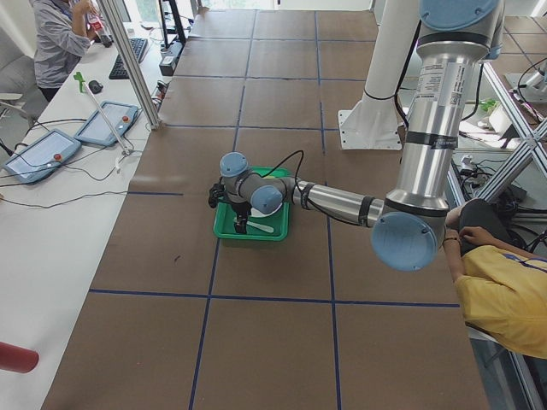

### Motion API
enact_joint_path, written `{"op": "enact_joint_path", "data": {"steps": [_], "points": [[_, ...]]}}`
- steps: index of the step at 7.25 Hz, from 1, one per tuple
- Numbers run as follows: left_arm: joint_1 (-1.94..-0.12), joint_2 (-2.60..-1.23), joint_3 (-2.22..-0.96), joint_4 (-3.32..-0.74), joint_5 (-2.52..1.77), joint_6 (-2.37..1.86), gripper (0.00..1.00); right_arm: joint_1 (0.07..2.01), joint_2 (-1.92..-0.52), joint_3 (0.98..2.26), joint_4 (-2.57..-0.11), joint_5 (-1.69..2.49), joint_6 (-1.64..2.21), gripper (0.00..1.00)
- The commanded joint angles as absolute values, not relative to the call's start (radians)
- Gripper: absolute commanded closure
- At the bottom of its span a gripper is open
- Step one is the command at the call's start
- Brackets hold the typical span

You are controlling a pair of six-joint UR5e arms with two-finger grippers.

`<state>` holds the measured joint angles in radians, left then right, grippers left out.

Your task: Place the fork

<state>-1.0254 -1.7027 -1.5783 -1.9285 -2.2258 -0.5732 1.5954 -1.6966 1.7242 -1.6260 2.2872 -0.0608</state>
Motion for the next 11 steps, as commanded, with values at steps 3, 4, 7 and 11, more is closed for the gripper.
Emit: {"op": "enact_joint_path", "data": {"steps": [3,4,7,11], "points": [[-1.337,-1.698,-1.578,-1.756,-2.235,-0.191,0.01,1.595,-1.697,1.724,-1.626,2.287,-0.061,0.00],[-1.411,-1.701,-1.582,-1.685,-2.235,-0.081,0.01,1.595,-1.697,1.724,-1.626,2.287,-0.060,0.00],[-1.534,-1.706,-1.565,-1.557,-2.340,0.040,0.01,1.595,-1.697,1.724,-1.626,2.287,-0.061,0.00],[-1.540,-1.692,-1.623,-1.503,-2.394,0.041,0.00,1.595,-1.697,1.724,-1.626,2.287,-0.061,0.00]]}}
